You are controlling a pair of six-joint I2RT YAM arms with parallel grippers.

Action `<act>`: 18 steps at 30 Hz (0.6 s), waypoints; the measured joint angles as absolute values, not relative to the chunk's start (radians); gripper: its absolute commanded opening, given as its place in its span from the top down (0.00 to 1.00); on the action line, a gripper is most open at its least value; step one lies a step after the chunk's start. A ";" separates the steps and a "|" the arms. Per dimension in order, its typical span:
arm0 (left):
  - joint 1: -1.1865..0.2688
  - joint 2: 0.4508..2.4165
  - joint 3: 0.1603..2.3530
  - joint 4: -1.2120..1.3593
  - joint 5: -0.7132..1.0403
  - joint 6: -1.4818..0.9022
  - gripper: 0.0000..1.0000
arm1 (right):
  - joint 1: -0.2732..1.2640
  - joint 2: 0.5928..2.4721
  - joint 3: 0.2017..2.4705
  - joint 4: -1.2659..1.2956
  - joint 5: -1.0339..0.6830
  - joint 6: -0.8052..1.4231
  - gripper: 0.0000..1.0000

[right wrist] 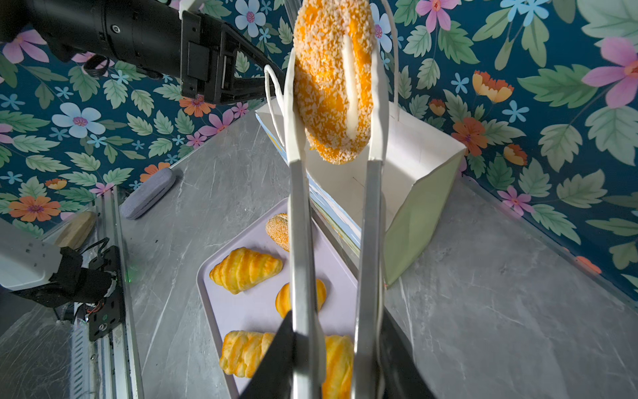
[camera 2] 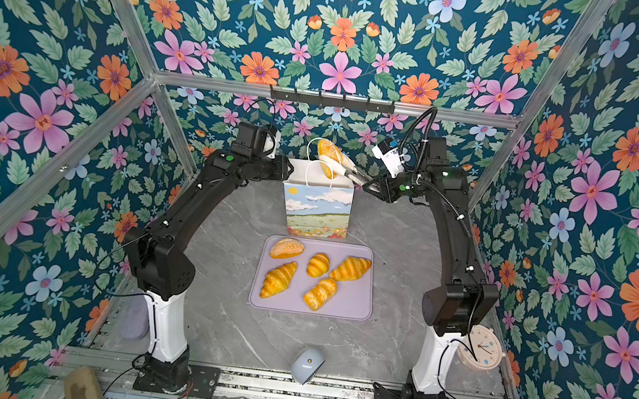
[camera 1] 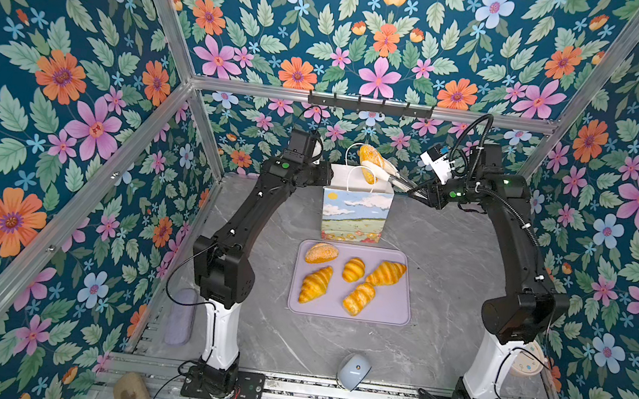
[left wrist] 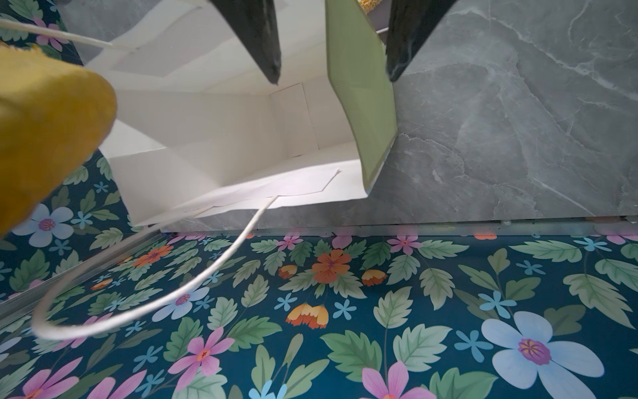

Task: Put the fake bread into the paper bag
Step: 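Carry the bun toward the bag opening with right gripper while left holds bag rim, then lower the bun into the bag and open the tongs with right gripper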

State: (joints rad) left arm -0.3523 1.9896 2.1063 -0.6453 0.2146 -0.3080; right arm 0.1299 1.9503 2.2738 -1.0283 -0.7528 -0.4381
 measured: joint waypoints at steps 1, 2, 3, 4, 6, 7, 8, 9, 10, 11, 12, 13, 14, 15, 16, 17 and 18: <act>-0.352 1.992 2.108 -0.645 0.218 -0.308 0.50 | 0.130 1.959 2.283 -1.038 -0.755 -0.446 0.70; -0.352 1.994 2.111 -0.646 0.221 -0.308 0.50 | 0.130 1.969 2.294 -1.049 -0.756 -0.452 0.70; -0.352 1.995 2.112 -0.647 0.225 -0.308 0.50 | 0.130 1.977 2.305 -1.058 -0.756 -0.457 0.70; -0.352 1.997 2.114 -0.646 0.229 -0.308 0.51 | 0.130 1.988 2.319 -1.069 -0.756 -0.466 0.70; -0.352 2.000 2.115 -0.645 0.234 -0.308 0.51 | 0.130 2.002 2.338 -1.091 -0.757 -0.478 0.70; -0.352 2.002 2.116 -0.646 0.234 -0.308 0.52 | 0.130 2.006 2.343 -1.098 -0.757 -0.482 0.70; -0.352 2.004 2.116 -0.646 0.236 -0.308 0.52 | 0.130 2.008 2.345 -1.103 -0.759 -0.488 0.70; -0.352 2.006 2.117 -0.647 0.236 -0.308 0.52 | 0.130 2.011 2.345 -1.105 -0.760 -0.495 0.70; -0.352 2.006 2.117 -0.647 0.237 -0.308 0.52 | 0.130 2.013 2.345 -1.106 -0.760 -0.501 0.70; -0.352 2.007 2.118 -0.649 0.236 -0.308 0.52 | 0.130 2.016 2.344 -1.108 -0.760 -0.510 0.70; -0.352 2.007 2.120 -0.651 0.236 -0.308 0.52 | 0.130 2.018 2.343 -1.109 -0.760 -0.519 0.70; -0.352 2.008 2.122 -0.651 0.236 -0.309 0.52 | 0.130 2.020 2.342 -1.110 -0.760 -0.527 0.70; -0.352 2.008 2.125 -0.651 0.236 -0.309 0.52 | 0.130 2.022 2.342 -1.111 -0.763 -0.531 0.70; -0.352 2.009 2.128 -0.651 0.236 -0.309 0.52 | 0.130 2.024 2.342 -1.111 -0.764 -0.535 0.70; -0.352 2.010 2.131 -0.651 0.236 -0.309 0.52 | 0.130 2.027 2.342 -1.111 -0.767 -0.540 0.70; -0.352 2.011 2.133 -0.651 0.236 -0.309 0.53 | 0.130 2.032 2.347 -1.112 -0.771 -0.546 0.70; -0.352 2.011 2.134 -0.652 0.235 -0.309 0.53 | 0.130 2.037 2.352 -1.112 -0.773 -0.553 0.70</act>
State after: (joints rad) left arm -0.3523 2.0113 2.1342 -0.6518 0.2352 -0.3092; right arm 0.1299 2.0365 2.3520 -1.1122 -0.7731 -0.5526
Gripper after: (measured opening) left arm 0.479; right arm 0.318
